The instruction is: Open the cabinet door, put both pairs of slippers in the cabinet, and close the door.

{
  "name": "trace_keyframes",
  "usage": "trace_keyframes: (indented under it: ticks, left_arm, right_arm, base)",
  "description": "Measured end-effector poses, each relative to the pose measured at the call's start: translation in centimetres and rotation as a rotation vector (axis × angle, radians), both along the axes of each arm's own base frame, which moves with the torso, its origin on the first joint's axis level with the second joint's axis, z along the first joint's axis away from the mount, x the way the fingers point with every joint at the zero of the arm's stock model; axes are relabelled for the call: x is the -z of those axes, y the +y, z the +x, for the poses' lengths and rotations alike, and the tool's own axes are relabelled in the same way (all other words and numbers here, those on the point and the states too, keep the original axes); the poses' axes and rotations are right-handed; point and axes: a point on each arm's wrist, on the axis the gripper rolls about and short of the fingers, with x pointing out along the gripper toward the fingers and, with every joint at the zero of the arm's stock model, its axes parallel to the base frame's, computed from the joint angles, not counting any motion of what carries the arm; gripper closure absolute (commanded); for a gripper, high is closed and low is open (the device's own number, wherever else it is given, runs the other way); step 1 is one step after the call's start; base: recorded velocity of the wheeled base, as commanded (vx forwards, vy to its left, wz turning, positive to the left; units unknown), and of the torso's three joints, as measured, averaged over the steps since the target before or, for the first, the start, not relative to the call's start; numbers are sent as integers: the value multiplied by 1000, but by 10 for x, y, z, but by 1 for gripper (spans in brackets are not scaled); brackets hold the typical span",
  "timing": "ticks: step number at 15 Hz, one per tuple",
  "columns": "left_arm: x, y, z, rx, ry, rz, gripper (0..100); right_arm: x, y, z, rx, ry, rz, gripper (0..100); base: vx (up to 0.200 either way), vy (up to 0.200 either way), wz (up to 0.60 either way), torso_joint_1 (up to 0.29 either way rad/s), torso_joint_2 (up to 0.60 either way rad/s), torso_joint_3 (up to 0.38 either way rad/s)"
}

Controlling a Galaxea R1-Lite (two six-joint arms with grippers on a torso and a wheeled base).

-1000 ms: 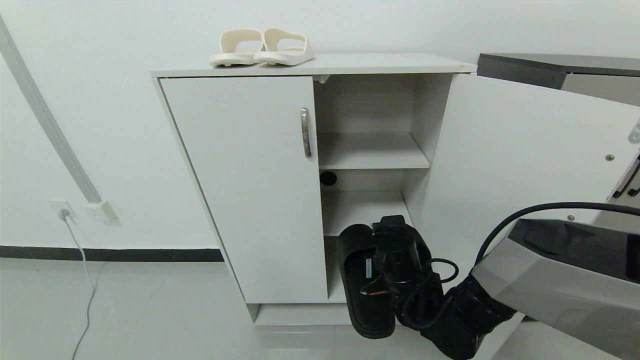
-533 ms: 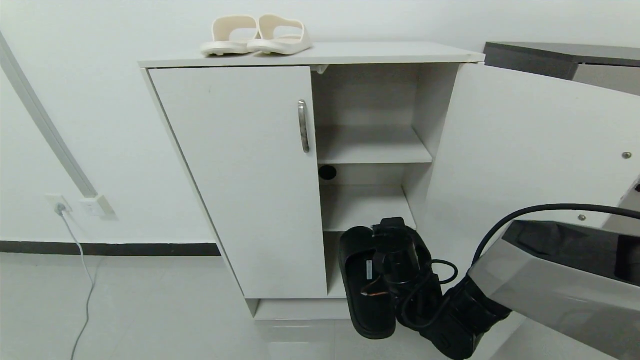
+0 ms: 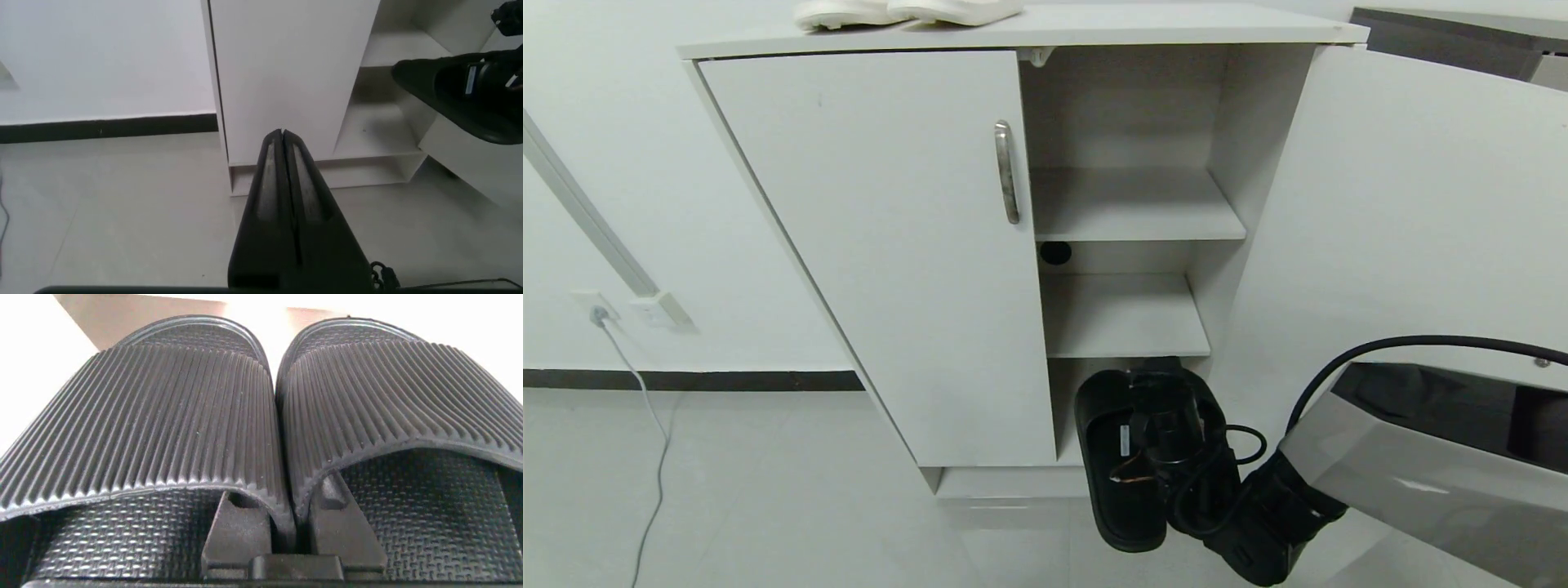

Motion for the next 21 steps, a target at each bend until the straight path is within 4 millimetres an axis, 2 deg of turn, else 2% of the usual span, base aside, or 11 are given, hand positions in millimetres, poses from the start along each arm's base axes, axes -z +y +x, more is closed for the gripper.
trace_keyframes:
  ticks: [3,9,18,21]
  left_arm:
    - [0,0,0,0,0,0,100]
    - [0,0,0,0,0,0,100]
    - [0,0,0,0,-1,2,100]
    - [0,0,0,1,0,0,100]
  right_arm:
    - [7,4,4,-1,-41,12,100]
    - [5,3,8,3,-173,-1,100]
    - [10,2,8,3,-165,-9,100]
    - [10,2,8,4,-163,-11,100]
  base:
    - [0,0,0,0,0,0]
    - [0,0,0,0,0,0]
    - [200,0,0,3,4,1]
    - [0,0,0,0,0,0]
